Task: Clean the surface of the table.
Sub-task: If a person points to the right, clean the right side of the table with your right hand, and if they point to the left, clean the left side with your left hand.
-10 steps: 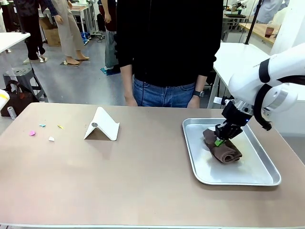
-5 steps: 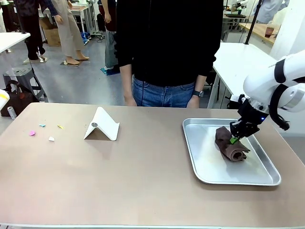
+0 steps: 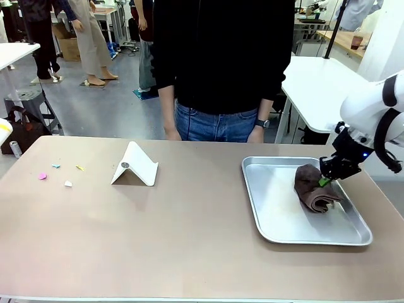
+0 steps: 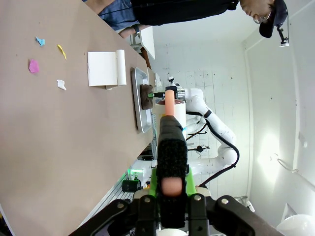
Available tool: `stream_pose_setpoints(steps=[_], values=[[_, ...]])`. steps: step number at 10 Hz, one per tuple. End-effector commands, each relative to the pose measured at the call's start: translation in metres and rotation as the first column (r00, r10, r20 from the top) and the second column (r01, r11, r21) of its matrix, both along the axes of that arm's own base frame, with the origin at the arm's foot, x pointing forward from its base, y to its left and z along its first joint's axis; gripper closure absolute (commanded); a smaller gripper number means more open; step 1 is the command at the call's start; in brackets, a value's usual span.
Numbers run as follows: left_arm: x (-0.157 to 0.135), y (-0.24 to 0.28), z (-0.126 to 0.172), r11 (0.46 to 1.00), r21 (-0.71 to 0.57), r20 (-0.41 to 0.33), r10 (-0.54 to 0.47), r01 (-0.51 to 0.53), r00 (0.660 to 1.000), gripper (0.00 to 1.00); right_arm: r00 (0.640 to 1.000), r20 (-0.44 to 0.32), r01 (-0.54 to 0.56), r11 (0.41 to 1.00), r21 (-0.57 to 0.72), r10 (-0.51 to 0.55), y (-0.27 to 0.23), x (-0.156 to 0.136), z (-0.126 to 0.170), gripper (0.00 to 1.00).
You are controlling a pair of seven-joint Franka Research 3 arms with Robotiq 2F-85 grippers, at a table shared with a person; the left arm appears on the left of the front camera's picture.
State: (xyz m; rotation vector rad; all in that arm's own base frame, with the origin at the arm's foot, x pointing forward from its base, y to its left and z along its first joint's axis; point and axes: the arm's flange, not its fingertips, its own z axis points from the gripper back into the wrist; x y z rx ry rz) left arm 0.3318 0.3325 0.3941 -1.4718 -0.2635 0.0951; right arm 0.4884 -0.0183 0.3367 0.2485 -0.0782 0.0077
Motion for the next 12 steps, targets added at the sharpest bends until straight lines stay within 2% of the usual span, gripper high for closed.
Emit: stream_pose_setpoints(steps=[1, 3, 5, 6, 8, 11, 12], values=[[-0.003, 0.0, 0.004, 1.0, 0.005, 0.004, -0.004, 0.004, 1.0, 1.0, 0.998, 0.058, 0.029, 0.992, 0.121, -0.037, -0.011, -0.012, 0.018, 0.94], [-0.003, 0.0, 0.004, 1.0, 0.005, 0.004, -0.004, 0.004, 1.0, 1.0, 0.99, 0.118, 0.034, 0.934, 0.355, -0.081, -0.041, -0.024, 0.05, 0.94], [-0.003, 0.0, 0.004, 1.0, 0.005, 0.004, -0.004, 0.004, 1.0, 1.0, 0.983, 0.135, 0.025, 0.824, 0.567, -0.123, -0.074, -0.038, 0.076, 0.94], [-0.003, 0.0, 0.004, 1.0, 0.005, 0.004, -0.004, 0.004, 1.0, 1.0, 0.981, 0.146, 0.0, 0.743, 0.669, -0.131, -0.09, -0.046, 0.089, 0.94], [-0.003, 0.0, 0.004, 1.0, 0.005, 0.004, -0.004, 0.004, 1.0, 1.0, 0.975, 0.176, -0.058, 0.605, 0.794, -0.137, -0.118, -0.057, 0.102, 0.94], [-0.003, 0.0, 0.004, 1.0, 0.005, 0.004, -0.004, 0.004, 1.0, 1.0, 0.976, 0.193, -0.143, 0.364, 0.92, -0.104, -0.151, -0.079, 0.12, 0.94], [-0.003, 0.0, 0.004, 1.0, 0.005, 0.004, -0.004, 0.004, 1.0, 1.0, 0.972, 0.196, -0.142, 0.347, 0.927, -0.127, -0.16, -0.091, 0.128, 0.94]])
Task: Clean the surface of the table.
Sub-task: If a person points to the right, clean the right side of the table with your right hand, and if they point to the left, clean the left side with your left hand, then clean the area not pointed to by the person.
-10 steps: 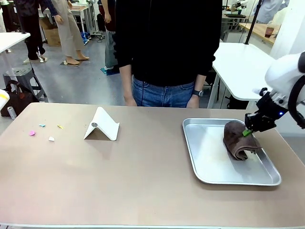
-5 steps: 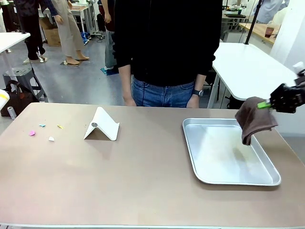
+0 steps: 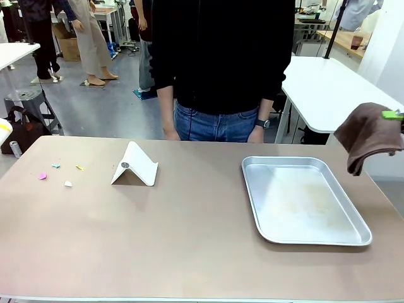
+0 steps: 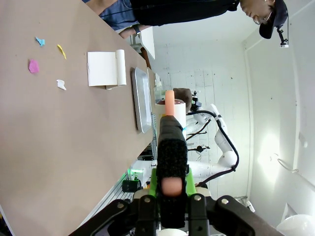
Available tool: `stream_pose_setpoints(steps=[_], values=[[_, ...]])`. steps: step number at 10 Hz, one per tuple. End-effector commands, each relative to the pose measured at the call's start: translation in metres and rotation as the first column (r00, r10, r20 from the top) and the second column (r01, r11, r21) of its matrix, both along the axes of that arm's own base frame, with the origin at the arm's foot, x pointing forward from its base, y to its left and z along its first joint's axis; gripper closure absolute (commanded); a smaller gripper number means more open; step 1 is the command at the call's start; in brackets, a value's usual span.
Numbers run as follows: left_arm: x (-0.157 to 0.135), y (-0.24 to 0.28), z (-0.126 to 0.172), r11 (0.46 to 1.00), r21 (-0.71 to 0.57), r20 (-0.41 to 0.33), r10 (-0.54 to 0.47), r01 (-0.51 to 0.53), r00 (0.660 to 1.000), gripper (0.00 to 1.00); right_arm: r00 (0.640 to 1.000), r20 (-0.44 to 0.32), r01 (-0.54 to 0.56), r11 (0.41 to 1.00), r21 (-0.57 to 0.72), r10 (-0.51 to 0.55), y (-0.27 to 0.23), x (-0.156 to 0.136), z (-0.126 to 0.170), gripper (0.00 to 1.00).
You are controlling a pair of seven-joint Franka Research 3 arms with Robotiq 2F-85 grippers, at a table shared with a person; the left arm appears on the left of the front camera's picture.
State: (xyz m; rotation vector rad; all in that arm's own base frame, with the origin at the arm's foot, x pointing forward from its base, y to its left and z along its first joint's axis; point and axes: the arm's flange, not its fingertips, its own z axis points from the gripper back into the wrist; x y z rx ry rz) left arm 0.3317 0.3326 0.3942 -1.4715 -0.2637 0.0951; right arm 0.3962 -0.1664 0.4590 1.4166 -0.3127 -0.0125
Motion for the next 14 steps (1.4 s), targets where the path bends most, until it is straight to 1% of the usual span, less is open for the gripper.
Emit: stream_pose_setpoints(steps=[1, 3, 5, 6, 7, 14], values=[[-0.003, 0.0, 0.004, 1.0, 0.004, 0.004, -0.004, 0.004, 1.0, 1.0, 1.0, 0.015, 0.025, 0.999, 0.045, -0.026, -0.022, -0.01, 0.013, 0.94], [-0.003, 0.0, 0.004, 1.0, 0.004, 0.004, -0.004, 0.004, 1.0, 1.0, 0.998, 0.006, 0.059, 0.997, 0.042, -0.059, -0.037, -0.025, 0.014, 0.94], [-0.003, 0.0, 0.004, 1.0, 0.004, 0.004, -0.004, 0.004, 1.0, 1.0, 0.999, -0.006, 0.051, 0.997, 0.064, -0.051, -0.041, -0.023, 0.003, 0.94], [-0.003, 0.0, 0.004, 1.0, 0.004, 0.004, -0.004, 0.004, 1.0, 1.0, 0.998, -0.035, 0.052, 0.998, 0.044, -0.051, -0.037, -0.017, -0.003, 0.94], [-0.003, 0.0, 0.004, 1.0, 0.004, 0.004, -0.004, 0.004, 1.0, 1.0, 0.998, 0.003, 0.07, 0.997, 0.041, -0.07, -0.043, -0.027, 0.005, 0.94], [-0.003, 0.0, 0.004, 1.0, 0.004, 0.004, -0.004, 0.004, 1.0, 1.0, 0.998, 0.003, 0.07, 0.997, 0.041, -0.07, -0.043, -0.027, 0.005, 0.94]])
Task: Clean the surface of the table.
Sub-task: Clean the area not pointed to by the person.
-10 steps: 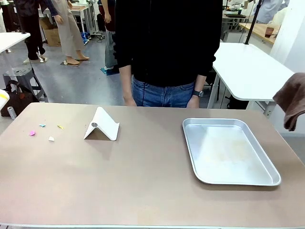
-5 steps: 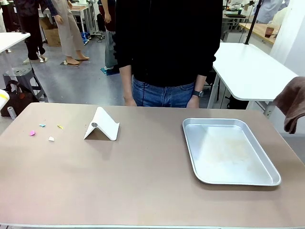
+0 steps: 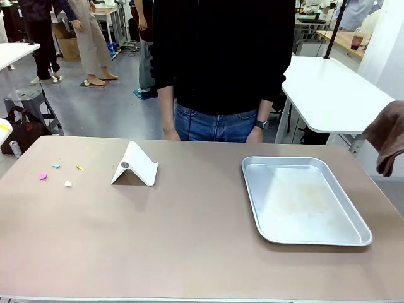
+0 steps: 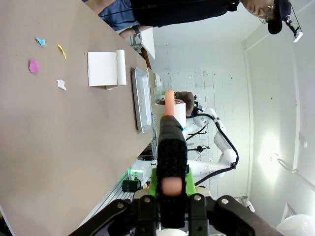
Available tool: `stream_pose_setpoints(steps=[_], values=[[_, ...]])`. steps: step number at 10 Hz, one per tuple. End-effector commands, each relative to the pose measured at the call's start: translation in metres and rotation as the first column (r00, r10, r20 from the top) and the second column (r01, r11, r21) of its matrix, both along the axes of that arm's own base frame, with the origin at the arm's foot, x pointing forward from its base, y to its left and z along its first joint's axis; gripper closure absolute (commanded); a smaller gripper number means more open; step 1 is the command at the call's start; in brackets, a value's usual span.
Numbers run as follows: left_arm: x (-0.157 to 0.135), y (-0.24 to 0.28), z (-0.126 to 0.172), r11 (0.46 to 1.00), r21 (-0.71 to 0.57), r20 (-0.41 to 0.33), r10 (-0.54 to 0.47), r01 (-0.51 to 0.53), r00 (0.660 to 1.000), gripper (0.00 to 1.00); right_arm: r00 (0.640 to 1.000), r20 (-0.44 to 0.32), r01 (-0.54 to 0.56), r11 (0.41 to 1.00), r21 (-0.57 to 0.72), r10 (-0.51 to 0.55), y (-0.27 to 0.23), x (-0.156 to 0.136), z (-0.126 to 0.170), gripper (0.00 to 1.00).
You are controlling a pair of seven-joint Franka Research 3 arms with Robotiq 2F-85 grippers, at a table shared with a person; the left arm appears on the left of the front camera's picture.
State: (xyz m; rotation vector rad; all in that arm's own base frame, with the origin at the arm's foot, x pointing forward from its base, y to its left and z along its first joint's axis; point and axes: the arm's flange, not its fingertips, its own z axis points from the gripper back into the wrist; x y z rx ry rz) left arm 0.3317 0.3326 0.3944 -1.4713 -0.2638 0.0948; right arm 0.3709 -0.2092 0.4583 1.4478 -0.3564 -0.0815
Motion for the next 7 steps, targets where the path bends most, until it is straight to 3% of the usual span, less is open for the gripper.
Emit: stream_pose_setpoints(steps=[1, 7], values=[[-0.0031, 0.0, 0.0035, 1.0, 0.004, 0.004, -0.004, 0.004, 1.0, 1.0, 1.0, 0.012, 0.001, 1.0, -0.003, -0.001, -0.0001, -0.0019, 0.0055, 0.94], [-0.0031, 0.0, 0.0035, 1.0, 0.004, 0.004, -0.004, 0.004, 1.0, 1.0, 1.0, 0.012, 0.001, 1.0, -0.003, -0.001, -0.0001, -0.0019, 0.0055, 0.94]])
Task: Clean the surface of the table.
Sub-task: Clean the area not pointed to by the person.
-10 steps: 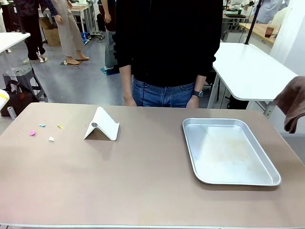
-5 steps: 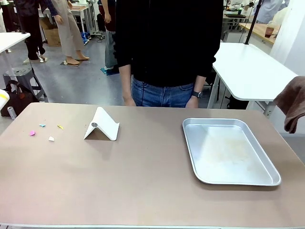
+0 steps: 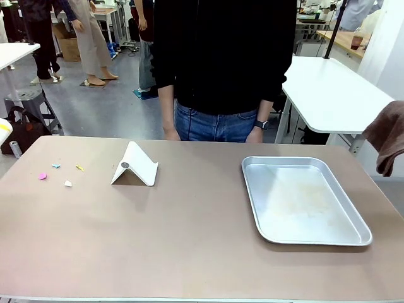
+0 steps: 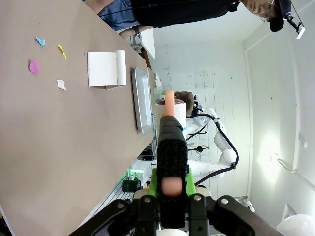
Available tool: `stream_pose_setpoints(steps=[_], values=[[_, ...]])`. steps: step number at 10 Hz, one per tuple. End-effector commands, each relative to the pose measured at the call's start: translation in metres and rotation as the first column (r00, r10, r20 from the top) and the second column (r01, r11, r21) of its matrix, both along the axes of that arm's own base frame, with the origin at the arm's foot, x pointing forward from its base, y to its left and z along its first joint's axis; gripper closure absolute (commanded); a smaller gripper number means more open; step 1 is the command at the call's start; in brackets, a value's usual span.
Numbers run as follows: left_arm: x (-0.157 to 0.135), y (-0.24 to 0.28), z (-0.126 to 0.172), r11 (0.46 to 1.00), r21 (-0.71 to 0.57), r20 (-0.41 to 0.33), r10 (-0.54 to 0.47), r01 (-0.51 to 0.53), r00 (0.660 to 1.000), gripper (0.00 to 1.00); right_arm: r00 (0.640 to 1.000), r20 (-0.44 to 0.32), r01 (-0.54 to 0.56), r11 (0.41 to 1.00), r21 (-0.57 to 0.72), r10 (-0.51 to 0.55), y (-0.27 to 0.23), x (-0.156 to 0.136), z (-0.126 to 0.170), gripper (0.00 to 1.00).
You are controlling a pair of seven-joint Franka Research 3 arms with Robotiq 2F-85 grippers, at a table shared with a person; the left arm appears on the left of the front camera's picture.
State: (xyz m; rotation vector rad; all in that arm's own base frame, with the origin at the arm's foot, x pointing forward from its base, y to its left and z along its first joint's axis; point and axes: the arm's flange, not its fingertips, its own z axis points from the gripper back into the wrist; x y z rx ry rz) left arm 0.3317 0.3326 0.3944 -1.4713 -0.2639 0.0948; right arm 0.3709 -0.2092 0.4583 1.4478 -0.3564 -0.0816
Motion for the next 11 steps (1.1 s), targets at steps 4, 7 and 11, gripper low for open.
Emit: stream_pose_setpoints(steps=[4, 7, 11], values=[[0.015, -0.016, 0.013, 0.969, 0.244, -0.071, 0.065, -0.046, 0.995, 0.78, 1.0, 0.012, 0.001, 1.0, -0.003, -0.001, 0.0, -0.002, 0.005, 0.94], [0.041, -0.021, -0.01, 0.919, 0.384, -0.158, 0.165, -0.094, 0.974, 0.78, 1.0, 0.012, 0.001, 1.0, -0.003, -0.001, 0.0, -0.002, 0.005, 0.94], [0.07, -0.02, -0.028, 0.876, 0.467, -0.225, 0.248, -0.119, 0.942, 0.78, 1.0, 0.012, 0.001, 1.0, -0.003, -0.001, 0.0, -0.002, 0.005, 0.94]])
